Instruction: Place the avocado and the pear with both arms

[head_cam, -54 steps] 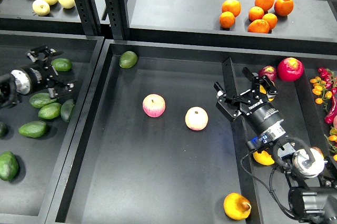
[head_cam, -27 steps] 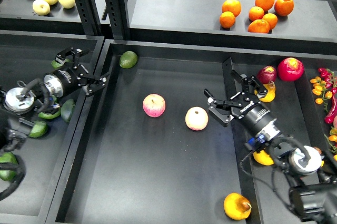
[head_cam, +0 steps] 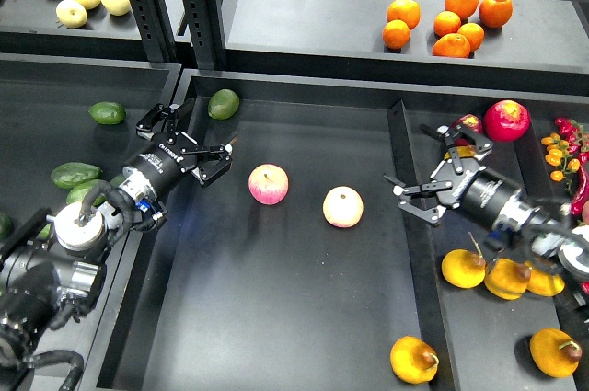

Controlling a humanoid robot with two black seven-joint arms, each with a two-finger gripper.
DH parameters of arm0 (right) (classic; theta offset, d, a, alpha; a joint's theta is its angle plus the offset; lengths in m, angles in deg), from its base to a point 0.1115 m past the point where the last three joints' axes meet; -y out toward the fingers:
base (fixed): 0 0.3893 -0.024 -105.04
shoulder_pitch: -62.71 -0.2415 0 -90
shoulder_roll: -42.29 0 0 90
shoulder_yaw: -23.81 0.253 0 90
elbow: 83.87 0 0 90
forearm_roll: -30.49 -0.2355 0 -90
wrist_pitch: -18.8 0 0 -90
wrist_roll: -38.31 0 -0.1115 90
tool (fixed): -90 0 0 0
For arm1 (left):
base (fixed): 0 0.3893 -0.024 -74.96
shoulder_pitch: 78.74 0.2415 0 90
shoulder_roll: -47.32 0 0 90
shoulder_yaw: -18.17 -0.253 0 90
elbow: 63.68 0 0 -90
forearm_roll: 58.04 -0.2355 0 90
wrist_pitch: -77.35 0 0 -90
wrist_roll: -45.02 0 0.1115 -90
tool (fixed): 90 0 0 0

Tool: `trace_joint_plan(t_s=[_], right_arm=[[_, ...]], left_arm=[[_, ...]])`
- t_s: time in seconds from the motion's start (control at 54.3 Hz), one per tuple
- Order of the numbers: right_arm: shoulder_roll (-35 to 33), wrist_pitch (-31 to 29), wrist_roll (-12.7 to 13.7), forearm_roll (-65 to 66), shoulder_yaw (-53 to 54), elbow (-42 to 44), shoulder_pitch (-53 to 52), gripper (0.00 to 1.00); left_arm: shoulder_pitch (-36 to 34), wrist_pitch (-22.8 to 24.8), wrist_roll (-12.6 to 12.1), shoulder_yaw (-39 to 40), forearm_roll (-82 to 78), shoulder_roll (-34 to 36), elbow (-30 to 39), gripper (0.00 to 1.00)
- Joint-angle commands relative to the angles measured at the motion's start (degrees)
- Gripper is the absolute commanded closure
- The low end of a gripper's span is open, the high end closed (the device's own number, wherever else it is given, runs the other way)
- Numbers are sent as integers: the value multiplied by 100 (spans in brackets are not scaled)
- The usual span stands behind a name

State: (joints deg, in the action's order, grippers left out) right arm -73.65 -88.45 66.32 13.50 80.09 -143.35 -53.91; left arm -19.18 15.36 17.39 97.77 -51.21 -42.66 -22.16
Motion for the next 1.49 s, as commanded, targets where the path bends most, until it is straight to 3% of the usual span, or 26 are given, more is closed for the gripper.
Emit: trace_joint_plan(t_s=[0.0, 0.276, 0.479, 0.663, 1.013, 1.474], right_arm=[[-508, -7, -1, 2, -687, -54, -493, 0], [-781, -226, -1, 380, -2235, -107, -1486, 0], [-668, -868, -1, 1011, -3288, -160, -1969, 0], [-394, -877, -1, 1418, -4177, -283, -2374, 0], [-245, -1076, -1, 1892, -6804, -292, -3806, 0], [142, -1076, -1, 2727, -7992, -204, -3912, 0]], left_arm=[[434, 0, 12, 117, 3, -2, 760, 1], [1111, 0, 39, 134, -6, -2, 1367, 1], [1426, 0, 232, 82, -6, -2, 1402, 1], [1753, 0, 241, 3, -6, -2, 1534, 1], [1876, 0, 241, -261, -6, -2, 1833, 1], [1911, 0, 241, -393, -6, -2, 1833, 1]])
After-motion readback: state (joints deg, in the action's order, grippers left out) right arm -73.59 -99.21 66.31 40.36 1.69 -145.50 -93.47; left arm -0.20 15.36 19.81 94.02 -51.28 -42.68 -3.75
